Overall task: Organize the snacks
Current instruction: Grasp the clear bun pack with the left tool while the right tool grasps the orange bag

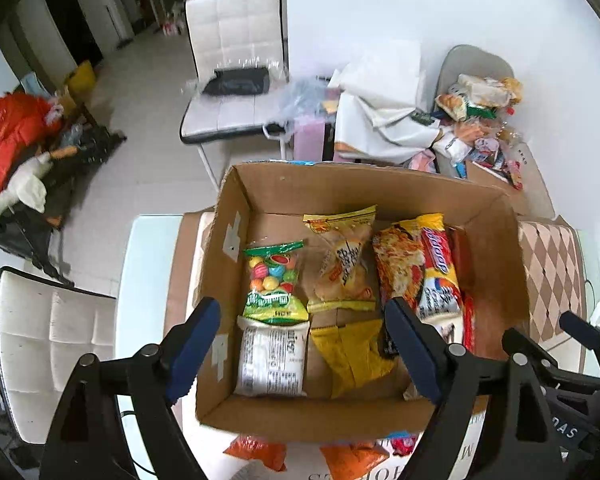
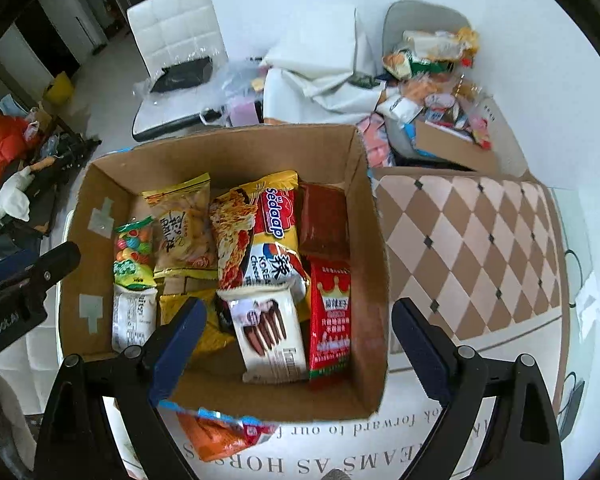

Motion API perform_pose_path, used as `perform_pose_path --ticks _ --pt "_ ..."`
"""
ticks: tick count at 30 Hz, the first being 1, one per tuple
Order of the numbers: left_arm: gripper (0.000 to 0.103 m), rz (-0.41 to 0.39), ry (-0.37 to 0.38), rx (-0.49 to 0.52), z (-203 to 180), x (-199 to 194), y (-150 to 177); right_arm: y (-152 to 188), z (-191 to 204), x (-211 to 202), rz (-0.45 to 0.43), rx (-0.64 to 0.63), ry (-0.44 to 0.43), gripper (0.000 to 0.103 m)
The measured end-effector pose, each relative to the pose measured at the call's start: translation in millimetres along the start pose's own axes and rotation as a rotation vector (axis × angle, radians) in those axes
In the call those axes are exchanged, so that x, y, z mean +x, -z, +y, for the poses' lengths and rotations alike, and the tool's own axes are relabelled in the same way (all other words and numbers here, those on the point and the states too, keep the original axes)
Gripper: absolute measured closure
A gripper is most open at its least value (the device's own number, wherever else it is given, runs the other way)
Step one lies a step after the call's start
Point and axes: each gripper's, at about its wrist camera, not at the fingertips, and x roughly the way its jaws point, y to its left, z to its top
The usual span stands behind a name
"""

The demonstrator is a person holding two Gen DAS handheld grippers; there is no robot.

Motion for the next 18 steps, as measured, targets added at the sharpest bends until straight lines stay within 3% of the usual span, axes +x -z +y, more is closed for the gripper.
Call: perform_pose_path --ticks 4,18 --pt "0.019 -0.072 -0.034 0.006 1 -25 25 22 2 -22 -0.057 -0.017 0.032 0.007" --pt "0.019 -0.167 -0.030 -0.010 6 -94 92 87 6 -101 -0.172 -0.004 0.007 0.007"
